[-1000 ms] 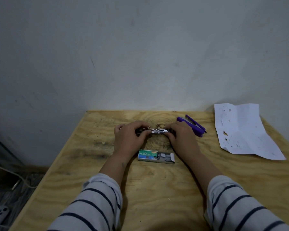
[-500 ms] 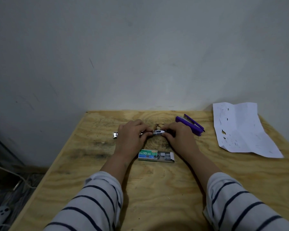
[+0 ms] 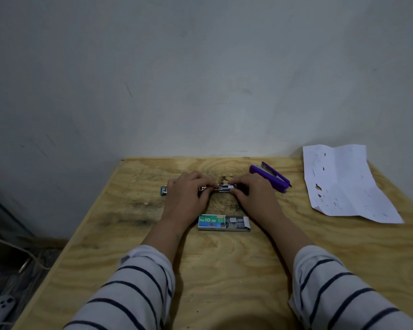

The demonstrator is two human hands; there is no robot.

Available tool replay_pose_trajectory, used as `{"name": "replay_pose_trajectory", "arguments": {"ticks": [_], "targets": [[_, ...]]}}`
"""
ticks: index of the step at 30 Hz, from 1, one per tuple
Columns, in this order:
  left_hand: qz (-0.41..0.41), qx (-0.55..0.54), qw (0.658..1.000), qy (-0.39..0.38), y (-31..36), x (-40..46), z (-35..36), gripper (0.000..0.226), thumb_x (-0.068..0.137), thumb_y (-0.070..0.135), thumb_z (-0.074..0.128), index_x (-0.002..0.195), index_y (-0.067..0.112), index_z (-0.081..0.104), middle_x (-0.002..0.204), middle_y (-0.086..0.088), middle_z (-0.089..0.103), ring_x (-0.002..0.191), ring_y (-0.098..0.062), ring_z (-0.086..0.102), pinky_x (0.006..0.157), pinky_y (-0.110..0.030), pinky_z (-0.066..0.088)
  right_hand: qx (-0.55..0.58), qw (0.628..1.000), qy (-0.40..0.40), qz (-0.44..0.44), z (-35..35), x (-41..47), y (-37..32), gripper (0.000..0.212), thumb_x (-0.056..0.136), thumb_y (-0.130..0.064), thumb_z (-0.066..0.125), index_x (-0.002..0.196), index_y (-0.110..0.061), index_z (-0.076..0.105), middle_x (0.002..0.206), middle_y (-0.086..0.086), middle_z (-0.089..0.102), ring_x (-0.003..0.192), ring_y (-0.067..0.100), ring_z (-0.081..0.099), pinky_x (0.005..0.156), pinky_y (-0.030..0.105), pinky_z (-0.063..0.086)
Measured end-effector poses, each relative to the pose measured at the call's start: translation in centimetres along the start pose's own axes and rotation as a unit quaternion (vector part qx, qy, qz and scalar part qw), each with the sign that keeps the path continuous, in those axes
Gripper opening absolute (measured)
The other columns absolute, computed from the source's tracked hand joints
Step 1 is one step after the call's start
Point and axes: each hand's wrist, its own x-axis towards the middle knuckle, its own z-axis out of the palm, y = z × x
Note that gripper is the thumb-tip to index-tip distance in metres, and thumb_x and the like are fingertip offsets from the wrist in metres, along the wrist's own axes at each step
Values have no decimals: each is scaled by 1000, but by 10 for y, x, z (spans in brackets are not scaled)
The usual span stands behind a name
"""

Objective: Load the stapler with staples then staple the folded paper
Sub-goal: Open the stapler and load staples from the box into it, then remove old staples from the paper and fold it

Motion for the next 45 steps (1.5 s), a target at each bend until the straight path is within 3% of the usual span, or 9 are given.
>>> {"name": "replay_pose_trajectory", "arguments": {"ticks": [10, 15, 19, 30, 33, 36, 38, 41, 45], "targets": [[16, 9, 1000, -25, -1, 2, 3, 17, 89, 34, 61, 101, 40, 70, 101, 16, 61, 99, -11, 51, 84, -36, 34, -10, 1000, -4, -14, 3, 1, 4, 24, 84, -23, 67, 107, -16, 71, 102, 0, 71, 98, 16, 57, 83, 27, 45], [-4, 2, 1000, 5, -2, 1, 3, 9, 86, 38, 63, 95, 37, 66, 99, 18, 63, 99, -8, 55, 84, -31, 30, -15, 1000, -7, -13, 4, 2, 5, 26, 85, -23, 66, 109, -16, 69, 104, 0, 70, 99, 16, 56, 85, 26, 44], [-55, 16, 998, 17, -3, 0, -2, 24, 82, 52, 62, 100, 37, 59, 99, 19, 63, 96, -5, 53, 82, -31, 26, -12, 1000, -2, -12, 4, 3, 6, 24, 85, -23, 66, 109, -18, 69, 104, -1, 69, 101, 15, 55, 89, 29, 45], [-110, 112, 988, 3, -46, -17, -37, 27, 83, 47, 64, 102, 28, 64, 105, 3, 58, 104, -23, 50, 80, -37, 42, -22, 999, -5, -26, 4, 1, 2, 21, 85, -23, 66, 105, -18, 69, 99, -1, 68, 96, 18, 57, 87, 38, 46], [-107, 99, 989, -10, -42, -18, -45, 27, 81, 48, 65, 101, 30, 62, 105, 5, 54, 100, -21, 51, 79, -35, 46, -8, 1000, -3, -8, 0, 0, 1, 21, 84, -21, 67, 105, -18, 69, 99, -2, 68, 95, 16, 57, 88, 38, 48], [-101, -10, 995, 23, -29, -13, -56, 22, 79, 39, 72, 95, 28, 62, 96, 9, 55, 91, -15, 55, 69, -29, 45, 55, 998, 0, 29, -9, 2, -8, 18, 84, -15, 66, 102, -17, 69, 98, -2, 65, 91, 12, 58, 87, 36, 51], [-111, -96, 988, 39, -15, -8, -61, 22, 76, 33, 77, 90, 27, 60, 91, 9, 58, 88, -12, 57, 69, -24, 44, 175, 980, 9, 95, -15, 3, -20, 15, 86, -13, 64, 98, -21, 69, 102, -4, 63, 94, 11, 59, 87, 35, 54], [-126, -188, 973, 31, 16, -5, -68, 18, 75, 24, 78, 84, 24, 63, 87, 8, 64, 88, -10, 62, 69, -20, 49, 382, 901, 35, 201, -23, 0, -39, 23, 87, -7, 62, 95, -28, 70, 110, 4, 65, 96, 16, 64, 81, 35, 58], [-125, -211, 969, 21, 48, -3, -58, 16, 76, 19, 78, 85, 24, 66, 82, 9, 67, 73, 0, 61, 56, -10, 45, 492, 841, 9, 226, -35, -4, -56, 37, 87, -13, 64, 123, -21, 57, 110, 5, 64, 95, 19, 66, 80, 32, 58]]}}
